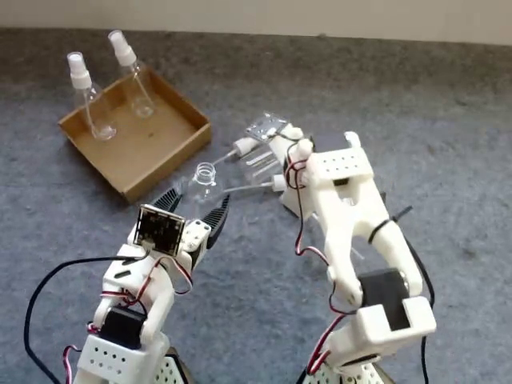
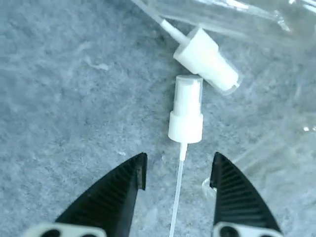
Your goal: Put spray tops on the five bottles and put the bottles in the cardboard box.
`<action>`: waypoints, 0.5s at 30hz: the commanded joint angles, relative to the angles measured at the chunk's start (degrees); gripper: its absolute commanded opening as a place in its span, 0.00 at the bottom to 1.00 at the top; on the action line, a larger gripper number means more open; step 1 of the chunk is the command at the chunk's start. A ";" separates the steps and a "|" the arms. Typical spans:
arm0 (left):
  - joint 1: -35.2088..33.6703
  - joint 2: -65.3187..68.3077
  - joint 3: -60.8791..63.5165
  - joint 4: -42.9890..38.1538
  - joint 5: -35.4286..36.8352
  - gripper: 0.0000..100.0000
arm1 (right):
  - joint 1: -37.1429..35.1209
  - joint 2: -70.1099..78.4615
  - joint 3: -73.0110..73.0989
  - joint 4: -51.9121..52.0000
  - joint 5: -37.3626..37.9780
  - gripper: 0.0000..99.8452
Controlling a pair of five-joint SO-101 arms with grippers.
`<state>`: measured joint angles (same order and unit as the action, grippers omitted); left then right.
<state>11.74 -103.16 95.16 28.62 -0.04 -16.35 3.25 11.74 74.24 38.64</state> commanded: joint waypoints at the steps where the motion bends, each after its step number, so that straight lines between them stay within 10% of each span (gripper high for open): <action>1: -0.04 -1.45 -0.40 -1.76 0.53 0.13 | -0.57 2.95 -6.20 0.13 0.88 0.20; 15: 0.04 -1.10 1.27 -2.73 0.79 0.13 | -0.40 19.03 -16.84 0.75 0.97 0.20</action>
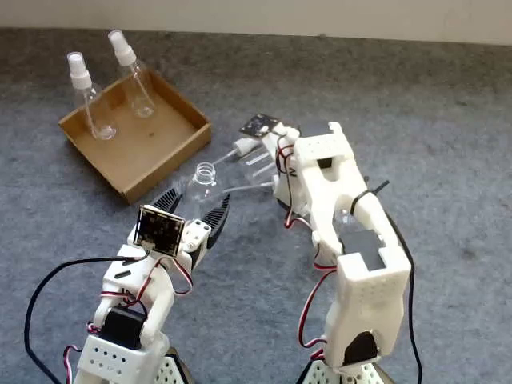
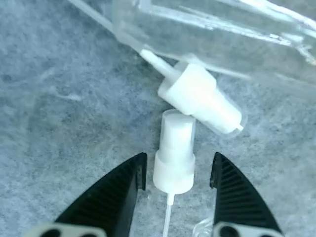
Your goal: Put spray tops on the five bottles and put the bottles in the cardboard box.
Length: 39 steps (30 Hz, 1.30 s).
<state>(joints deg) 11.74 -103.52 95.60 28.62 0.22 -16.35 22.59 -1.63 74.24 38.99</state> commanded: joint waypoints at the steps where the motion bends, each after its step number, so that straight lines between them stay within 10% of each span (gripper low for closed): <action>1: 0.04 -0.75 1.45 -3.87 0.53 0.13 | -0.40 0.22 -3.47 0.75 0.62 0.20; 12: 0.48 -0.75 1.54 -5.80 0.53 0.13 | 0.66 2.15 -6.29 1.10 0.44 0.00; 24: 9.63 -0.75 1.54 -5.89 0.53 0.13 | 5.14 2.07 -32.92 27.03 -0.35 0.00; 39: 17.54 -0.66 1.54 -3.87 0.53 0.13 | 4.62 -22.55 -41.98 27.03 -19.96 0.00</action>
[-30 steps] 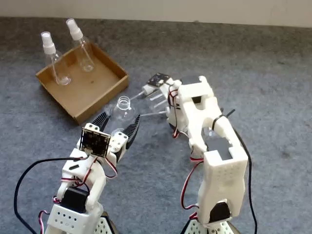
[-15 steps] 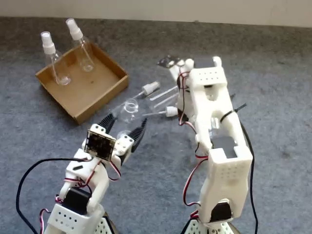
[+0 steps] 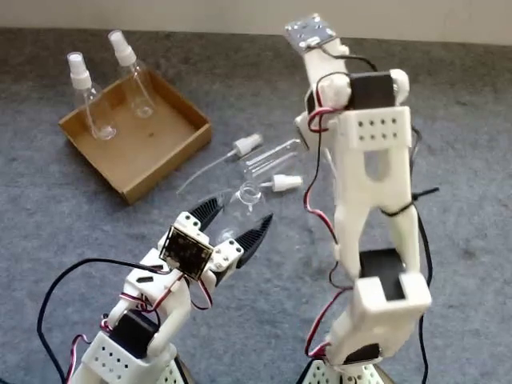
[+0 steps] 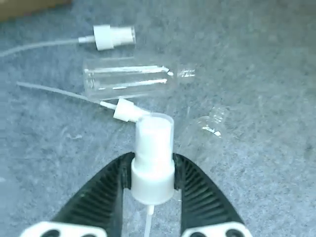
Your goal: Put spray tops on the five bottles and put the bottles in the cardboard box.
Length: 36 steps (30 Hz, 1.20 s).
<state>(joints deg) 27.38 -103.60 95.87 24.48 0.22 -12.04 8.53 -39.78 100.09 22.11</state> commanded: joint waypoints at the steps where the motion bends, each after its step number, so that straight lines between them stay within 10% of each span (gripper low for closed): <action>1: 2.59 -0.57 1.27 1.32 0.53 0.13 | 0.22 -10.33 -3.82 1.10 -4.48 0.00; 14: 8.84 -0.40 1.27 6.68 0.53 0.13 | 0.22 -24.04 -3.82 1.10 -23.38 0.00; 28: 11.91 -0.40 1.27 7.47 0.53 0.13 | -5.05 -44.35 7.43 0.22 -24.53 0.00; 36: 11.91 -0.40 1.27 7.47 0.53 0.13 | -7.87 -60.35 33.01 -18.15 -24.53 0.00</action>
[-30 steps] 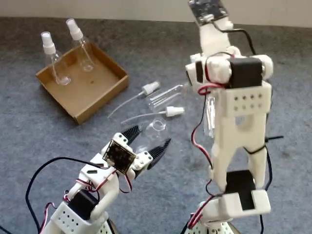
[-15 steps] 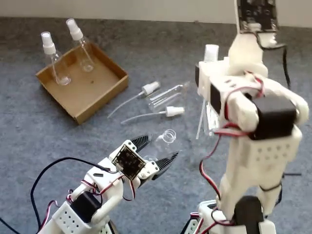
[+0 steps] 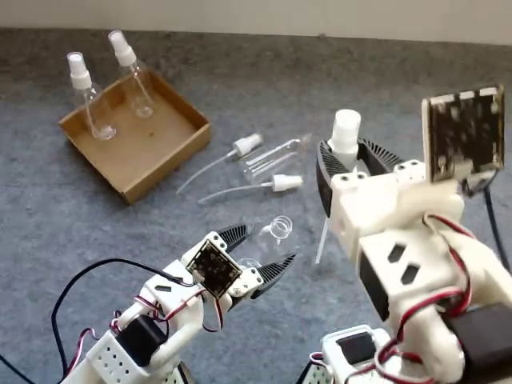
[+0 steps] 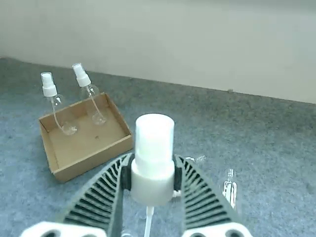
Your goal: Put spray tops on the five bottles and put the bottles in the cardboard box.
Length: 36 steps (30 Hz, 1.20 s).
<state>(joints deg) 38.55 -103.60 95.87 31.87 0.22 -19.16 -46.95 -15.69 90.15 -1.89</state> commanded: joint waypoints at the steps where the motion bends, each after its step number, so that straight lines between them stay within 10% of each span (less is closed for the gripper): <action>1: 0.75 -0.40 1.27 0.09 0.53 0.13 | -0.75 -6.99 12.79 -11.30 -0.53 0.00; 15: 0.75 -0.40 1.27 0.09 0.53 0.13 | -1.01 -27.82 49.10 -41.71 -0.44 0.00; 36: 0.66 -0.40 1.27 0.09 0.53 0.13 | -1.10 -28.53 48.75 -43.56 -7.03 0.00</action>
<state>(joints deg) 38.55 -103.60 95.87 31.87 0.22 -19.69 -75.52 35.91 48.04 -7.08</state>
